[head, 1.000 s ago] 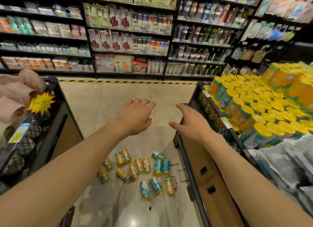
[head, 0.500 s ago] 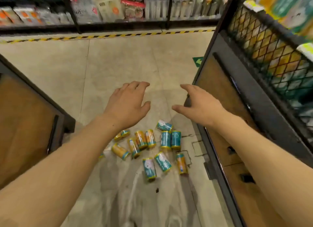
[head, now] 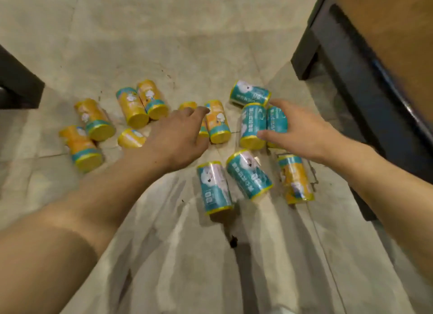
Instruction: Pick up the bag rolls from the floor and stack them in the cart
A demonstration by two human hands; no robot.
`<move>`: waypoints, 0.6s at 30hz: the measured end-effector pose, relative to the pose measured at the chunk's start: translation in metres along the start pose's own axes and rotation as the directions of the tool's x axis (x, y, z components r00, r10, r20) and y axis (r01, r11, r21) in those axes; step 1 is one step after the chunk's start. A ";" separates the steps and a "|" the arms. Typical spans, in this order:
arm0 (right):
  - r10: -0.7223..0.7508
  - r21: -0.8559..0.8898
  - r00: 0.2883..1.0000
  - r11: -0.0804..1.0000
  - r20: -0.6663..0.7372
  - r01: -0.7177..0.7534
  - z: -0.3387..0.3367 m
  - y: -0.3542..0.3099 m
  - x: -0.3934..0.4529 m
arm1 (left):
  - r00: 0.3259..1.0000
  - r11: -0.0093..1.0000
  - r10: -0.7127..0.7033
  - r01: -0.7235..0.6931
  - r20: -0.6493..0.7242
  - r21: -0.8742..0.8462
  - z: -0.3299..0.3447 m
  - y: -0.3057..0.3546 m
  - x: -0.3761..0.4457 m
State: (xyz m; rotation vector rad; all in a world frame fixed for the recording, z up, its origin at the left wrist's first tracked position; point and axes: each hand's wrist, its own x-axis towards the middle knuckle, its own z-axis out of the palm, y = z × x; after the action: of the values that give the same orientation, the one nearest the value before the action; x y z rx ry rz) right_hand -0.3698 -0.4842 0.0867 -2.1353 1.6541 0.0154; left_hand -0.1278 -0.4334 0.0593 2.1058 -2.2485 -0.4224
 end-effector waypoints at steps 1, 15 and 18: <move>0.002 0.002 1.000 1.000 0.003 -0.002 0.016 0.006 0.004 | 1.000 1.000 0.018 -0.018 -0.007 0.014 0.014 -0.005 0.001; 0.147 0.185 0.985 0.969 0.093 -0.162 0.101 0.031 0.018 | 0.981 0.953 -0.186 0.194 0.055 -0.234 0.084 -0.021 -0.010; 0.181 0.181 0.979 0.964 0.096 -0.196 0.122 0.026 0.022 | 0.937 0.829 -0.326 0.347 0.126 -0.438 0.106 -0.007 -0.013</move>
State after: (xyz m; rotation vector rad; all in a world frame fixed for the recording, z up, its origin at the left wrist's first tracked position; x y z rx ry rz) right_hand -0.3572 -0.4680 -0.0380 -1.8091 1.7331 -0.0005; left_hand -0.1423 -0.4025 -0.0421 2.2272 -1.5691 -0.9197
